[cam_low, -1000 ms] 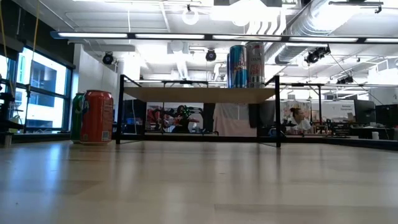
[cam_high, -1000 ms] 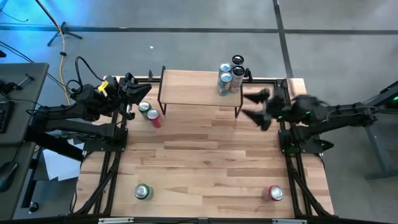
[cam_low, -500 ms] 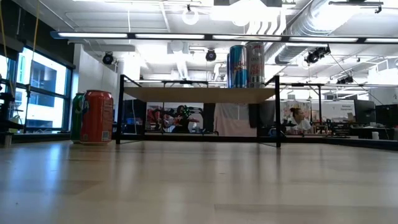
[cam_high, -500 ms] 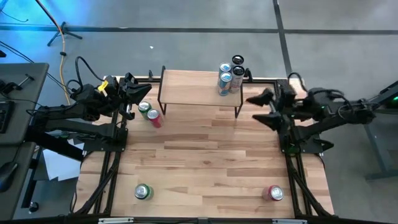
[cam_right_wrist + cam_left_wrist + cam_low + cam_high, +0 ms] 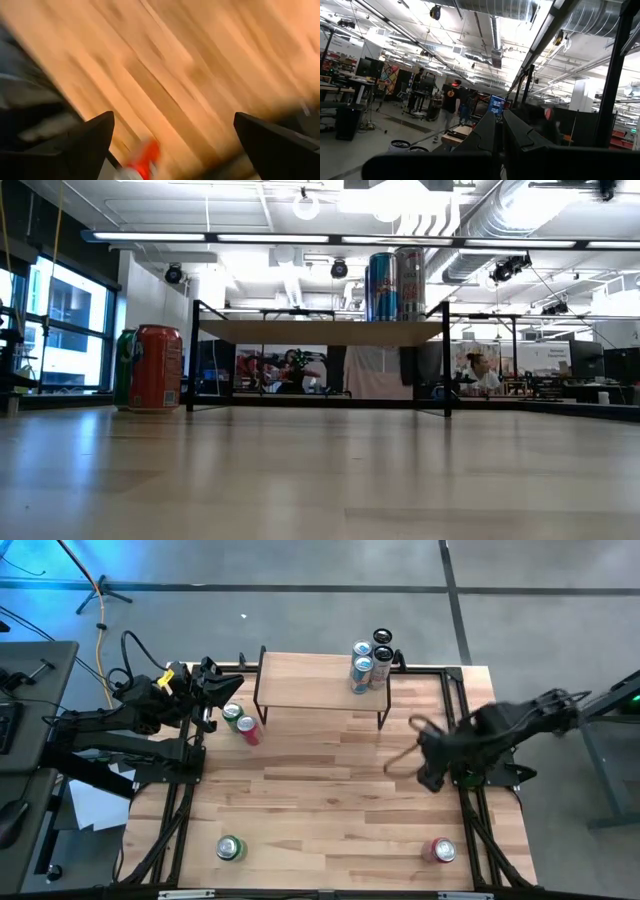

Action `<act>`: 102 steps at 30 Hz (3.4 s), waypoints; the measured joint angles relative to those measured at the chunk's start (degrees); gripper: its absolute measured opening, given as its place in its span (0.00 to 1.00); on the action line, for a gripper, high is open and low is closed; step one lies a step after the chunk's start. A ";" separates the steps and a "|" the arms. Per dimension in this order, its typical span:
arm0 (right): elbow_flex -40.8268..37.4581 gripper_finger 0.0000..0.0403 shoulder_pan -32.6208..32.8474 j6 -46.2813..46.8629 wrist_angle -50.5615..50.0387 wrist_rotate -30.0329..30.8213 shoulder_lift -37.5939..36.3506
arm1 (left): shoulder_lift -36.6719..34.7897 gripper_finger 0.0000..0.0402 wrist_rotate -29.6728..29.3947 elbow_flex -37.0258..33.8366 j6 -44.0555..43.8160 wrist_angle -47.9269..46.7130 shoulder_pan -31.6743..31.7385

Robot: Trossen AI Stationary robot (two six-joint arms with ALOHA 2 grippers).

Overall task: Place canned beverage on shelf
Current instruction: Put the bottom red soda can on the shelf

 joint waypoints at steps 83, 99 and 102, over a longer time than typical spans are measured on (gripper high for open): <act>-12.35 0.99 27.54 53.99 24.05 -21.55 25.08 | -2.32 0.00 -1.75 -0.09 -0.43 -0.87 0.01; -12.35 0.86 27.39 55.40 23.32 -19.23 25.90 | -2.32 0.00 -2.36 -0.04 -0.40 -0.87 0.00; -12.35 0.82 27.39 55.30 22.89 -19.76 26.15 | -2.32 0.00 -2.41 -0.04 -0.39 -0.87 0.01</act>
